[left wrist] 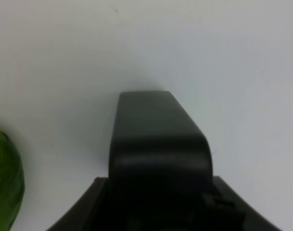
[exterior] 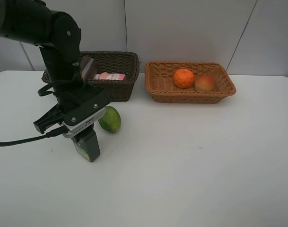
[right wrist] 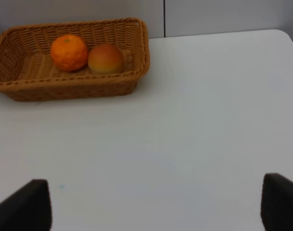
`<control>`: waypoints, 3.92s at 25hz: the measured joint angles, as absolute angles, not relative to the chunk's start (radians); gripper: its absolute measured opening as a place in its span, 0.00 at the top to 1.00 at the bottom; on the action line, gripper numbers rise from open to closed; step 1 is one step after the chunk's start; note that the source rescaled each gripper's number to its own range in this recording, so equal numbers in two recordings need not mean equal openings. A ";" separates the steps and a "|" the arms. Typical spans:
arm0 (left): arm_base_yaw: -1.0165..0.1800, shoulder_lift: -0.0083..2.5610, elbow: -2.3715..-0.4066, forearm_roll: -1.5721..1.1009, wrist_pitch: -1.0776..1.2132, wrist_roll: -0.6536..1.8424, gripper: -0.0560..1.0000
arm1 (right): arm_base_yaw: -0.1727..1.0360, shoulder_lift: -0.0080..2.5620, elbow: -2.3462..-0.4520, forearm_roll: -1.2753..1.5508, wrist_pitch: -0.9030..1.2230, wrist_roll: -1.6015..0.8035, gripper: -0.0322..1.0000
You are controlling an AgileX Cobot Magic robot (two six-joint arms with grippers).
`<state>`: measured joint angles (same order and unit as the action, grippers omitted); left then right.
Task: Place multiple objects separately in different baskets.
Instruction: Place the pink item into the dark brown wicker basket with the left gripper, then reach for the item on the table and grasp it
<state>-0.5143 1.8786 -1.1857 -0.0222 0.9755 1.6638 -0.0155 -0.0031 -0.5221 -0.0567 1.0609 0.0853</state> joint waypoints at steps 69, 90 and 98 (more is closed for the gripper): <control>-0.180 2.097 -1.569 0.348 0.475 -0.544 0.95 | -0.015 -0.003 -0.522 -0.057 1.061 0.085 0.11; -0.204 1.962 -1.569 0.319 0.641 -0.506 0.01 | -0.015 -0.003 -0.522 -0.057 1.061 0.085 0.11; -0.317 1.865 -1.569 0.209 0.856 -0.521 0.01 | -0.015 -0.003 -0.522 -0.057 1.061 0.085 0.11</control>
